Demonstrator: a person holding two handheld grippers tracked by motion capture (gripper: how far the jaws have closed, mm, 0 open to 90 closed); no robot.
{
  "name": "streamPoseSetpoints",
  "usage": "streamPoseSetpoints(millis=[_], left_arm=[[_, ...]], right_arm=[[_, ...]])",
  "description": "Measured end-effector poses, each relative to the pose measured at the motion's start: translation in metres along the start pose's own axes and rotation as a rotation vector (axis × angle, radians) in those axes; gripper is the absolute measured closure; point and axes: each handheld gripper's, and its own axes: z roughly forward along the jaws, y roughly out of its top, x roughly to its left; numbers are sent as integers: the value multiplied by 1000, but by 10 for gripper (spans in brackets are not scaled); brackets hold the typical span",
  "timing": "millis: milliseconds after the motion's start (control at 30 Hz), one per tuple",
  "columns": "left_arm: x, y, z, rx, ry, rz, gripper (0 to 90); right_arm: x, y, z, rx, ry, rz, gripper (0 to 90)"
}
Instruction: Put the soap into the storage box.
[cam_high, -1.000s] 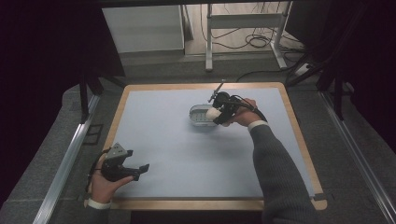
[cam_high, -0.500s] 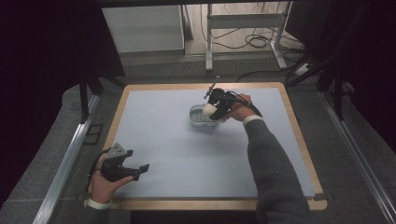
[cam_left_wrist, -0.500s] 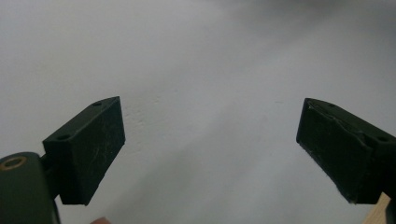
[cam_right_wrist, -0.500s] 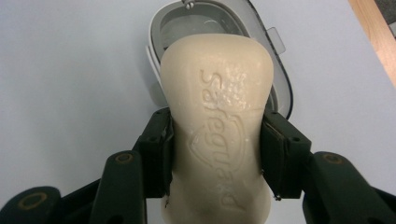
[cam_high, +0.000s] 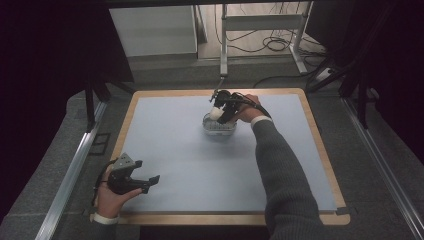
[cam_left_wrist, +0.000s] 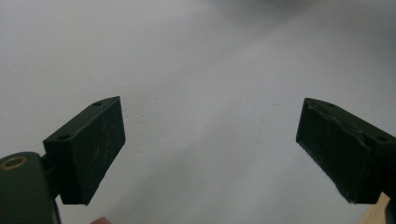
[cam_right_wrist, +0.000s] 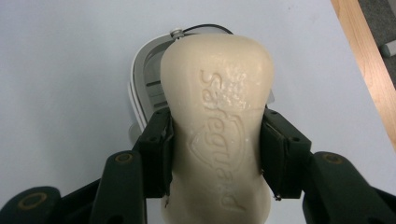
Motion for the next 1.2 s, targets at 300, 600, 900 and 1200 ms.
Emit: streamPoseSetpoints(millis=[300, 600, 900, 1200], left_arm=[[0, 0, 1, 6, 0, 3, 86], [-1, 0, 1, 4, -3, 0, 87], [-2, 0, 4, 17, -2, 8, 87], [-2, 0, 4, 17, -3, 7, 87]], right_arm=[[-2, 2, 17, 27, 7, -26, 492], [-1, 0, 27, 32, 1, -37, 491], [0, -2, 31, 52, 1, -14, 479], [-4, -4, 11, -39, -13, 86, 424]])
